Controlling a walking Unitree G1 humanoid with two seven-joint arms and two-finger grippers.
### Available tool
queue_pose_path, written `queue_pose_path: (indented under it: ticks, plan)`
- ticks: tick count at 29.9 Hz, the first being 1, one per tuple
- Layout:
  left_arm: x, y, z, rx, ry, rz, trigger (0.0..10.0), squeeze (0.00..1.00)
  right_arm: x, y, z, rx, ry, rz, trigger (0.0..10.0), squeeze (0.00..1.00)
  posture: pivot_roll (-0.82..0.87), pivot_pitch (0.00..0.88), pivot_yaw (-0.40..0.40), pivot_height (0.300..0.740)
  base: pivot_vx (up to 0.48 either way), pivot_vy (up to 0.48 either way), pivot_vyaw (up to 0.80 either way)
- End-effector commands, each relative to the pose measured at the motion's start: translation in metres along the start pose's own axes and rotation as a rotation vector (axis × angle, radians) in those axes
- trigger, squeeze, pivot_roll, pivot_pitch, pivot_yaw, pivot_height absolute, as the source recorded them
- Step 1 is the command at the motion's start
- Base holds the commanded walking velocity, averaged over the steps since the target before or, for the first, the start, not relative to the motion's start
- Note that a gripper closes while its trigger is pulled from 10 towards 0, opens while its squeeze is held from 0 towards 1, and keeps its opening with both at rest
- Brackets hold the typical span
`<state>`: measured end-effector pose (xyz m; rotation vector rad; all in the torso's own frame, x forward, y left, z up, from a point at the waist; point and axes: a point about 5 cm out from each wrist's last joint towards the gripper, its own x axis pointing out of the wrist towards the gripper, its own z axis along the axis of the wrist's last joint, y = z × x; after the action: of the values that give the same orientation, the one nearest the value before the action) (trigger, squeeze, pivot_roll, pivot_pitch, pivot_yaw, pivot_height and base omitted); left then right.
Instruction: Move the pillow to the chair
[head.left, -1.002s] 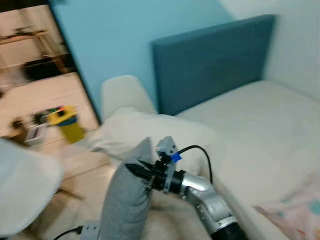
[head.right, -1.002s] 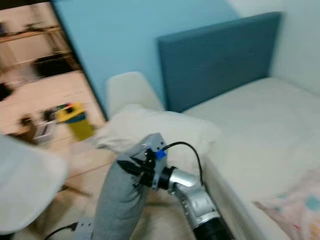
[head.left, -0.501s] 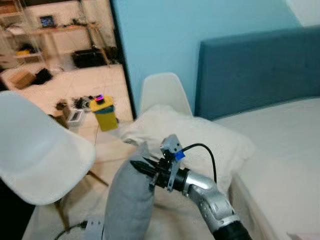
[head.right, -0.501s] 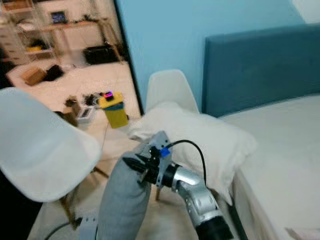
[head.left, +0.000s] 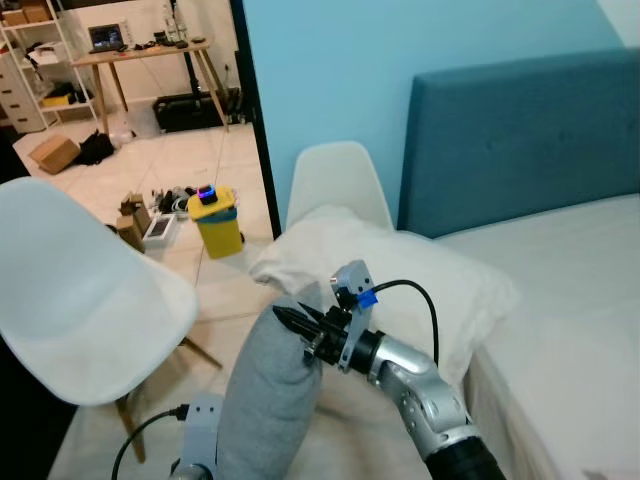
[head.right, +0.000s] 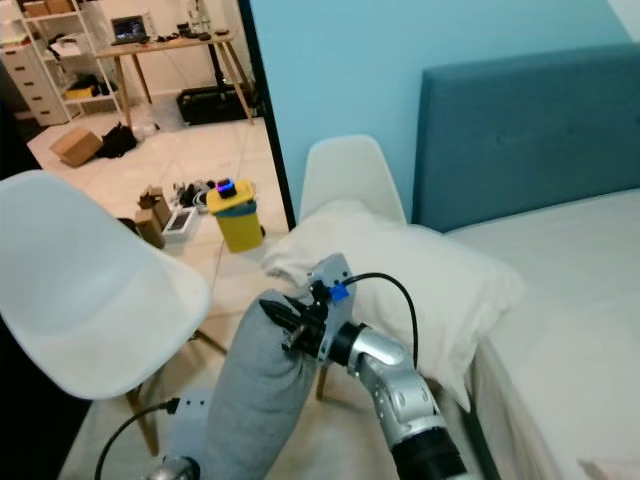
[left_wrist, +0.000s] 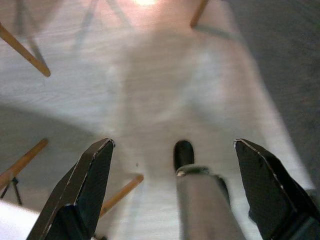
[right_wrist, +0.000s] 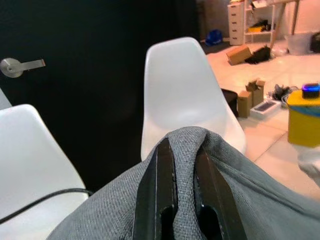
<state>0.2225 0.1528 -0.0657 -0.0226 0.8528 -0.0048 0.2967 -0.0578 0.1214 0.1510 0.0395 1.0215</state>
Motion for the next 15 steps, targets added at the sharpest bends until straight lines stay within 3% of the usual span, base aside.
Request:
queue_pose_path:
  ticks: [1,15]
  plan:
    - [-0.0003,0.0126,0.0038,-0.03,-0.017,0.035,10.0,0.0,0.0123,0.0127,0.0161,-0.05,-0.076,0.076,10.0,0.0,0.0,0.0,0.091,0.74,0.285,0.0,0.79]
    - [0.0,0.0124,0.0056,-0.02,-0.024,0.032,10.0,0.0,0.0139,0.0085,0.018,-0.029,-0.097,0.045,10.0,0.0,0.01,0.0,0.09,0.74,0.289,0.0,0.79]
